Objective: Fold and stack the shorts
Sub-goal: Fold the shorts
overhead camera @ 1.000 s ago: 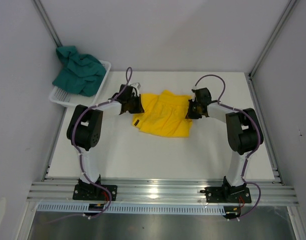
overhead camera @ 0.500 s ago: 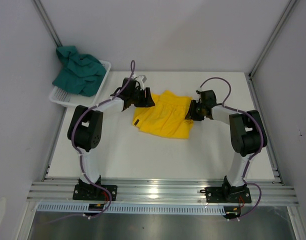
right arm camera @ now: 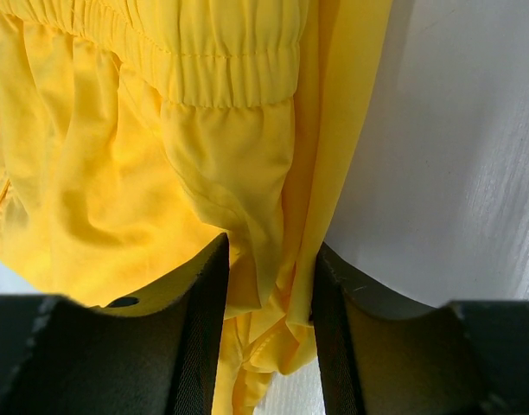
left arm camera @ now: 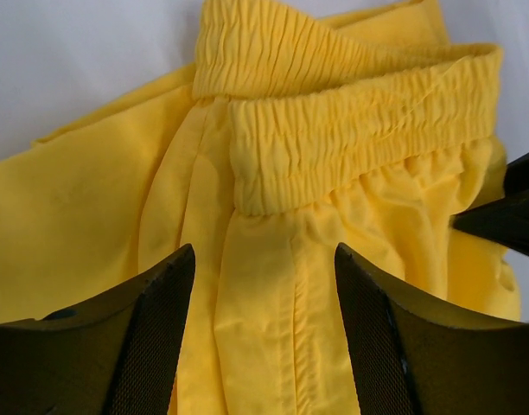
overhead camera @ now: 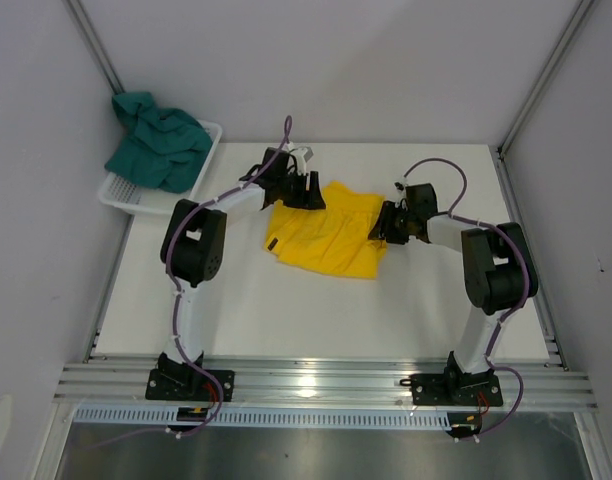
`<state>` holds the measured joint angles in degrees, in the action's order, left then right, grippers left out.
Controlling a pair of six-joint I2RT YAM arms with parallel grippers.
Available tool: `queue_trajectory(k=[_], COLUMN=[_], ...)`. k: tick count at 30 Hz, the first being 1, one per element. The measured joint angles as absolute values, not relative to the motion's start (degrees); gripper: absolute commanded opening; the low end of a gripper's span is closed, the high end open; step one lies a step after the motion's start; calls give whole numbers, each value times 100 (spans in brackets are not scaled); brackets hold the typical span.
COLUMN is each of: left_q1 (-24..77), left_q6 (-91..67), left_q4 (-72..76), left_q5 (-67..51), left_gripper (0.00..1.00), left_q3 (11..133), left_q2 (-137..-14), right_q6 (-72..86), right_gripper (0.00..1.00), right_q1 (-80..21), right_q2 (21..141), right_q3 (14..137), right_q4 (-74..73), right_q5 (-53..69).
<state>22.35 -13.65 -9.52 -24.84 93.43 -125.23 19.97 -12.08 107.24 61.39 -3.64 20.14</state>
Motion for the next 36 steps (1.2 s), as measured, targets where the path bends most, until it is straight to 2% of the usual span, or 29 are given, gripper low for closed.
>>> queue_trajectory(k=[5,9,14,16,19,20,22,23,24,29,36], left_q1=[2235,2235,2237,2239,2246,2248,2250,2250,2250,2252,2228], left_q6=[-1288,-1282,-1304,-1319,-1358,-1356,-1374,-1376,-1400,-1398,-1404], left_q4=[-1170,-1194,-1142,-1122,-1094,-1085,-1083,-1083,-1083,-1127,-1284], left_q5=[-2482,-2587,-2862,-2978,-3070,-3083,-3103,-3122,-3127,-3002,-2707], left_gripper=[69,65,48,46,34,25,15,3,0,0,0], left_q3=[9351,9365,9411,9415,9428,9432,9445,9463,9478,9539,9603], left_q2=[-12669,-12698,-12809,-12860,-12916,-12940,-12956,-12967,-12973,-12973,-12971], right_q6=[2104,2248,2410,2467,2504,2506,2512,2528,2536,2644,2899], right_gripper=[46,44,43,43,42,42,41,41,41,46,44], right_q1=[-1114,-1011,-891,-867,-867,-867,-864,-864,-864,-790,-589], right_q2=[10700,10680,10683,10683,10683,10683,10683,10683,10683,10683,10683], right_q3=[5992,5806,5677,5664,5662,5662,5658,5658,5658,5511,5229], right_q4=[-143,143,333,384,460,475,493,499,506,687,1055], right_q5=[2244,2567,2917,2995,3076,3094,3116,3124,3140,3236,3433])
